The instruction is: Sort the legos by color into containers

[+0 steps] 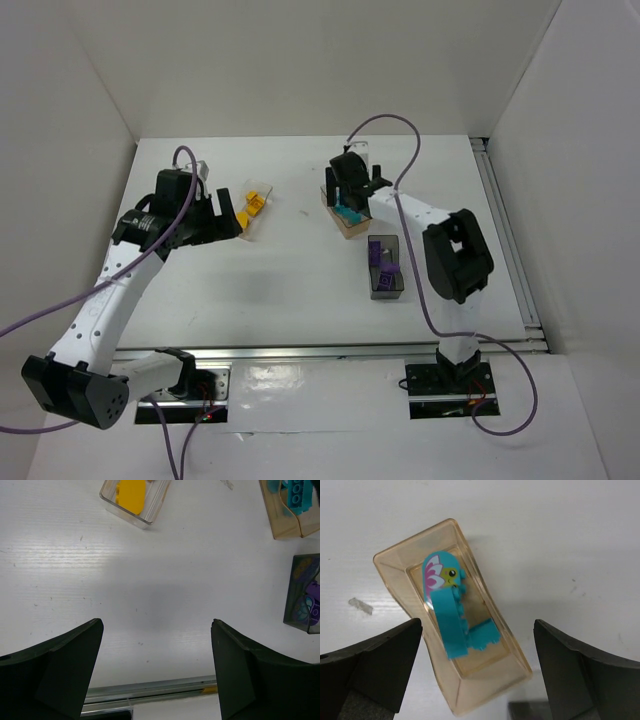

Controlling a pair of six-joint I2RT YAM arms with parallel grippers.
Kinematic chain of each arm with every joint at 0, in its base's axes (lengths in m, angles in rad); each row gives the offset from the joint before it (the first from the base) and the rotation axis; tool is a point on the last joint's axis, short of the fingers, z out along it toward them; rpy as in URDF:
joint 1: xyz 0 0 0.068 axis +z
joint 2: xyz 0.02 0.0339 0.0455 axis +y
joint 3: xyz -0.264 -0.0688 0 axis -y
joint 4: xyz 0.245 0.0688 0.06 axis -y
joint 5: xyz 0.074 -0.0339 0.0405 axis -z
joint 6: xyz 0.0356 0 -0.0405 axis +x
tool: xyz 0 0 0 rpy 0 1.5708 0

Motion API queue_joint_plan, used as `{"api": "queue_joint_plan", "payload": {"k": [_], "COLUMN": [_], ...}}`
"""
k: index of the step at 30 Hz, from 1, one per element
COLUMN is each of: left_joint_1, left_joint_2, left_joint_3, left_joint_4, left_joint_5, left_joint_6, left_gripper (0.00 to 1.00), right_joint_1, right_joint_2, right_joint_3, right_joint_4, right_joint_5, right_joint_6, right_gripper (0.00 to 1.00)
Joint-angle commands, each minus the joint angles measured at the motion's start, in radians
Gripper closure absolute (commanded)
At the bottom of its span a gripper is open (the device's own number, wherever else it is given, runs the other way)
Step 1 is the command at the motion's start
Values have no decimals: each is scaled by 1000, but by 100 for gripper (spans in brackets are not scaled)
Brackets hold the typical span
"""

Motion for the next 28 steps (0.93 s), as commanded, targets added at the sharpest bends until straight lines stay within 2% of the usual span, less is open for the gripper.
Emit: {"api": "queue_joint_plan", "payload": {"k": [1, 4, 6, 9, 11, 14, 18, 28], "left_joint_1": [5, 5, 5, 15, 15, 15, 15, 15], "left_joint_2": [0, 0, -11, 0, 0, -11, -11, -11], "left_joint_3": [9, -2, -20, -21, -21, -21, 1, 21], "left_joint_4": [11, 20, 20, 10, 10, 20, 20, 30], "left_joint_5": [16, 25, -21, -47, -18, 10, 19, 37], "left_joint_6": [3, 3, 12, 12, 12, 3, 3, 3], "left_gripper": [5, 5, 5, 5, 5, 5, 5, 5], "right_joint_1": [8, -9, -86, -268, -403, -497, -517, -517], "right_joint_2": [-258, -426, -494, -596, -666, -760, -840, -872], "right_joint_3": [-84, -204, -255, -346, -421, -510, -561, -570], "right_joint_4": [45, -28, -134, -272, -287, -278, -231, -209], "right_joint_5": [131, 250, 275, 239, 163, 76, 50, 59], "right_joint_6": [79, 142, 208, 283, 293, 293, 293, 274], "right_gripper": [0, 0, 0, 0, 0, 0, 0, 0]}}
